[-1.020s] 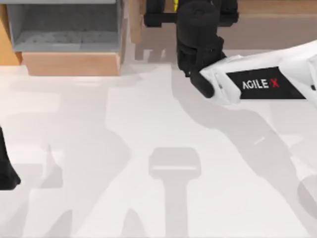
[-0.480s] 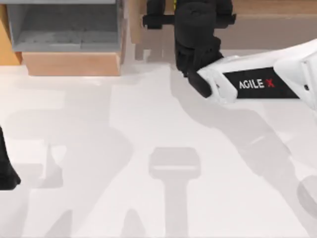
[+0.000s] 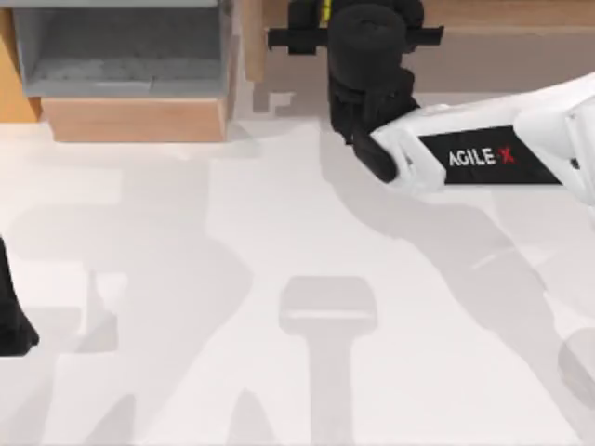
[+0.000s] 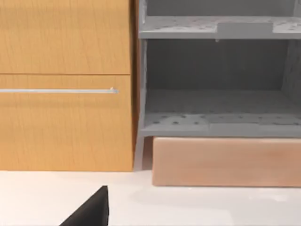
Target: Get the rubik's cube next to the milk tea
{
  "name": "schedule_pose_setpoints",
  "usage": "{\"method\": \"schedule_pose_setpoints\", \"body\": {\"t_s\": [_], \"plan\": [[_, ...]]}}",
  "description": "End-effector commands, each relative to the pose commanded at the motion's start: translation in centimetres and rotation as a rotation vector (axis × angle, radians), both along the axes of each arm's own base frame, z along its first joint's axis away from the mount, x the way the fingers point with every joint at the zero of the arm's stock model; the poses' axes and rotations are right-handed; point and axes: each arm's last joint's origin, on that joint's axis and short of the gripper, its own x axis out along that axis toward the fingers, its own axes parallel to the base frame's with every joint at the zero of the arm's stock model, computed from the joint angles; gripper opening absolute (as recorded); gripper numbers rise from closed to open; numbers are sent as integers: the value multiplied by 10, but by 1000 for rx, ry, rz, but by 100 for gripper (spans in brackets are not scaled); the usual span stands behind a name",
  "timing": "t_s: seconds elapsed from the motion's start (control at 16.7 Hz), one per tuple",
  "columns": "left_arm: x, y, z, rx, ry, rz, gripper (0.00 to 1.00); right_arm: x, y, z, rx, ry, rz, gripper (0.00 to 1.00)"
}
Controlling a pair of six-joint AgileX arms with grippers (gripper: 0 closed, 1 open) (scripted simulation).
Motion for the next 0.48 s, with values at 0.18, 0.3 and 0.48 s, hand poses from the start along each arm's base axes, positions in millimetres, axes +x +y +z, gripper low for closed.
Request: {"method": "schedule_pose_setpoints", "body": {"t_s": [0.18,0.3,0.48], "plan": [[0,0,0,0,0,0,100,0,0,0,0,0,0,0],[0,0,0,0,0,0,100,0,0,0,0,0,0,0],[0,0,0,0,0,0,100,0,0,0,0,0,0,0]]}}
